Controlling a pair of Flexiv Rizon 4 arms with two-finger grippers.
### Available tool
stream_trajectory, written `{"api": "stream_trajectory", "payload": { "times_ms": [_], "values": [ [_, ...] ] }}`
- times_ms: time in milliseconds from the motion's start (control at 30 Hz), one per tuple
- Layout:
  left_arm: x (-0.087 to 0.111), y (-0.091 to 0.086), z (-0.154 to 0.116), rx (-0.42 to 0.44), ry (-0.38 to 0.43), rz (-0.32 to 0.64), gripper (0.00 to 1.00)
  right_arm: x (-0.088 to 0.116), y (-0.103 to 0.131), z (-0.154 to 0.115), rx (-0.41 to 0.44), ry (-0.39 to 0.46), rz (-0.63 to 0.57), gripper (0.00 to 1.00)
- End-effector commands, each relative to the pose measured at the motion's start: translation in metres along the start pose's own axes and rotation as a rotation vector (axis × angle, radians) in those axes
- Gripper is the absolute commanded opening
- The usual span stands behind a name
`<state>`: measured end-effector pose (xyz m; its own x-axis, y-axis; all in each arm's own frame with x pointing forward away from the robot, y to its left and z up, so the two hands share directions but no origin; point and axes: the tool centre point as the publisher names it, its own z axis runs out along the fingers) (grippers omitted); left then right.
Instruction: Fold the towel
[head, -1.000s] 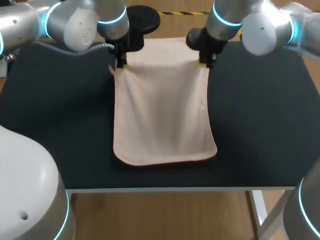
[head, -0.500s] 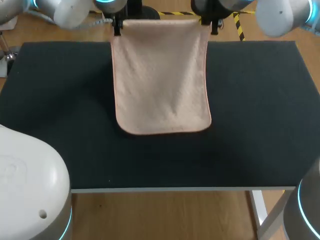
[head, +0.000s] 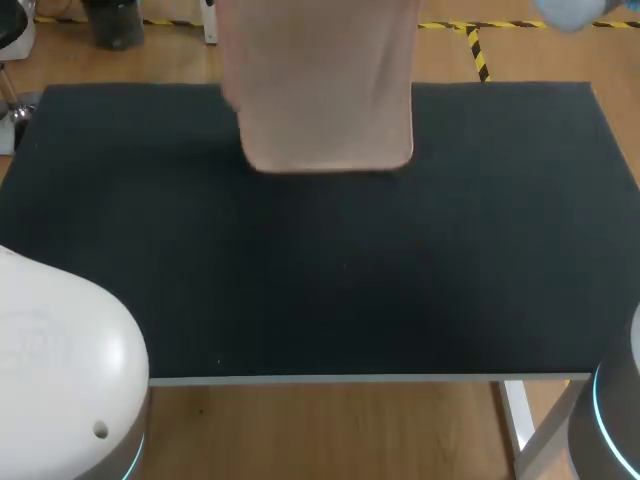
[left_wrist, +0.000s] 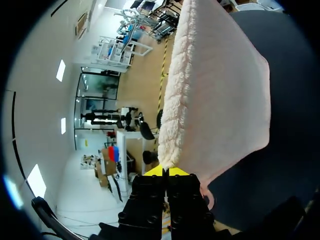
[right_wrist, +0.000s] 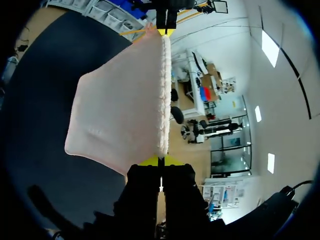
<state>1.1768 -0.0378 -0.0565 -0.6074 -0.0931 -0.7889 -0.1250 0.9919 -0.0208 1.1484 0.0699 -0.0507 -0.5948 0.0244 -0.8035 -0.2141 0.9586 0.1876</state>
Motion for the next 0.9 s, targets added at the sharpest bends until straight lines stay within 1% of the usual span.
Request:
{"api": "stream_trajectory", "payload": {
  "times_ms": [33,67,100,133,167,200,233,300,333,400,433,467,533,567,600,667,733,800,900],
  "values": [
    [-0.028,-0.010,-0.002,-0.033,-0.004,0.015,0.00,-0.027,0.002,-0.002,0.027,-0.047,0.001,0.00],
    [-0.034,-0.010,0.000,-0.020,-0.007,0.020,0.00,-0.034,0.002,-0.003,0.042,-0.070,0.004,0.00],
    [-0.040,-0.012,0.001,-0.032,-0.007,0.015,0.00,-0.037,0.002,-0.004,0.046,-0.082,0.005,0.00],
    [-0.043,-0.013,0.002,-0.014,-0.012,0.018,0.00,-0.040,0.001,-0.005,0.043,-0.098,0.012,0.00],
    [-0.046,-0.014,0.003,-0.015,-0.015,0.020,0.00,-0.042,0.000,-0.005,0.041,-0.104,0.022,0.00],
    [-0.047,-0.016,0.004,-0.017,-0.016,0.020,0.00,-0.042,-0.001,-0.004,0.045,-0.109,0.023,0.00],
    [-0.048,-0.018,0.006,0.007,-0.011,0.031,0.00,-0.039,-0.003,-0.002,0.041,-0.107,0.029,0.00],
    [-0.042,-0.022,0.008,-0.008,0.005,0.046,0.00,-0.030,-0.005,0.001,0.047,-0.085,0.032,0.00],
    [-0.035,-0.024,0.009,0.013,0.022,0.051,0.00,-0.024,-0.006,0.002,0.042,-0.072,0.033,0.00],
    [-0.019,-0.025,0.011,0.017,0.060,0.056,0.00,-0.009,-0.008,0.003,0.046,-0.040,0.033,0.00],
    [-0.007,-0.026,0.012,0.045,0.087,0.057,0.00,-0.001,-0.008,0.004,0.046,-0.020,0.031,0.00],
    [0.005,-0.027,0.014,0.035,0.109,0.065,0.00,0.008,-0.008,0.005,0.052,0.000,0.024,0.00],
    [0.032,-0.029,0.015,0.061,0.163,0.070,0.00,0.028,-0.009,0.004,0.049,0.043,0.021,0.00],
    [0.045,-0.031,0.014,0.051,0.188,0.071,0.00,0.037,-0.010,0.003,0.049,0.061,0.021,0.00],
    [0.060,-0.031,0.011,0.074,0.210,0.071,0.00,0.046,-0.011,0.001,0.049,0.081,0.028,0.00],
    [0.084,-0.033,0.004,0.064,0.236,0.083,0.00,0.062,-0.011,-0.005,0.048,0.111,0.032,0.00],
    [0.105,-0.030,-0.006,0.083,0.266,0.070,0.00,0.077,-0.010,-0.012,0.042,0.129,0.037,0.00],
    [0.124,-0.028,-0.017,0.101,0.284,0.061,0.00,0.092,-0.011,-0.021,0.037,0.157,0.062,0.00],
    [0.149,-0.025,-0.032,0.112,0.312,0.058,0.00,0.112,-0.010,-0.034,0.037,0.169,0.075,0.00]
  ]
}}
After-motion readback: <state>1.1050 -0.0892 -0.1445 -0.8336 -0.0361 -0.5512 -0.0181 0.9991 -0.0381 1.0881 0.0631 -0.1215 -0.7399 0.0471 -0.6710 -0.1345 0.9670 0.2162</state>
